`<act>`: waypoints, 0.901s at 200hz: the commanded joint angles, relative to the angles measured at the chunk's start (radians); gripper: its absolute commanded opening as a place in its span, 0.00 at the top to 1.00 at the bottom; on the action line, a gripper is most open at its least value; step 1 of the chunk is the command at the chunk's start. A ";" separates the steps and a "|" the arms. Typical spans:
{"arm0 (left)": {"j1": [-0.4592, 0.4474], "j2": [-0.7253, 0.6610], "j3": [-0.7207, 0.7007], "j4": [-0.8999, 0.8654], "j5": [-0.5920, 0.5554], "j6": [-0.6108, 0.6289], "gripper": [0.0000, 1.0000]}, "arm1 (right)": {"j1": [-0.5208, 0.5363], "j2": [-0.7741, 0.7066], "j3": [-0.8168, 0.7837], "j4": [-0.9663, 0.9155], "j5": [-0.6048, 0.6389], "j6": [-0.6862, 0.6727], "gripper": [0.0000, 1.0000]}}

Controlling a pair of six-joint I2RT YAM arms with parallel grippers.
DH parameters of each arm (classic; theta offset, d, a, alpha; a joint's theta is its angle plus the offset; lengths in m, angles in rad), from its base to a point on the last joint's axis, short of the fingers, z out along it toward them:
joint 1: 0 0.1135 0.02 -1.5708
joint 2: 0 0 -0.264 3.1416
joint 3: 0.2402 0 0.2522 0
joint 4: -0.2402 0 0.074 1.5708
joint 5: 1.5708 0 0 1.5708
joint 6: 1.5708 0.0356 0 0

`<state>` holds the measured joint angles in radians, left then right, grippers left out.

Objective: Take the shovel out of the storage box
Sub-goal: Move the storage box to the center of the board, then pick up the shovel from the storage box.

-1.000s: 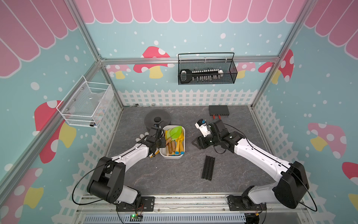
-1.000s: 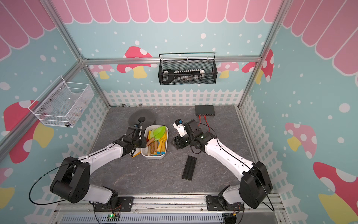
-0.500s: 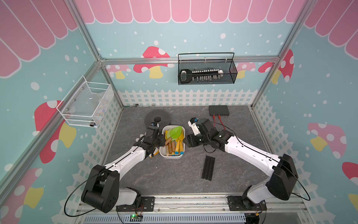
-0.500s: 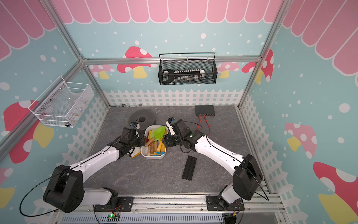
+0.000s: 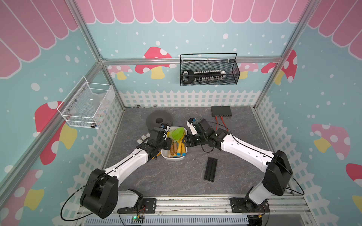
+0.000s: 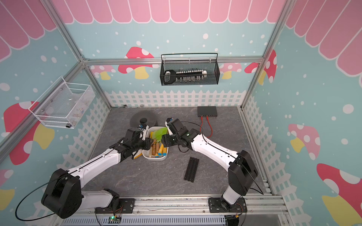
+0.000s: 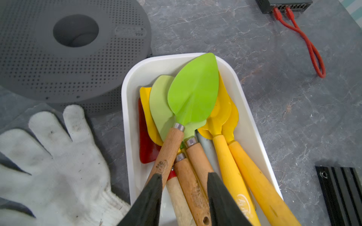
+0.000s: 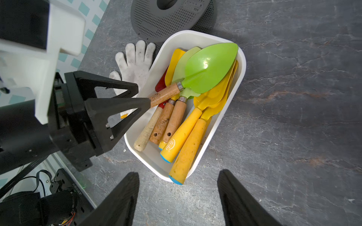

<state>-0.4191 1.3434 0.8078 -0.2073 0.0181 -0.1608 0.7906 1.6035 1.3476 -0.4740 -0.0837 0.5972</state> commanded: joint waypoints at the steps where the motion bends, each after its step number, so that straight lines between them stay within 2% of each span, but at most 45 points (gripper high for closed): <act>1: -0.017 0.050 0.060 -0.040 -0.006 0.107 0.58 | -0.022 -0.072 -0.018 -0.019 0.015 -0.014 0.29; 39: -0.018 0.164 0.135 -0.099 -0.036 0.161 0.59 | -0.079 -0.128 -0.092 0.005 -0.040 -0.007 0.29; 90: -0.018 0.280 0.209 -0.148 -0.062 0.148 0.60 | -0.127 -0.160 -0.149 0.030 -0.084 -0.010 0.29; 143: -0.018 0.318 0.239 -0.159 -0.128 0.139 0.57 | -0.144 -0.180 -0.186 0.048 -0.110 -0.011 0.29; 180: -0.017 0.356 0.267 -0.186 -0.143 0.139 0.59 | -0.149 -0.195 -0.194 0.049 -0.111 -0.014 0.29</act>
<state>-0.4343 1.6661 1.0397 -0.3634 -0.0921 -0.0257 0.6487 1.4403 1.1713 -0.4435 -0.1844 0.5953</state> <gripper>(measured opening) 0.421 0.709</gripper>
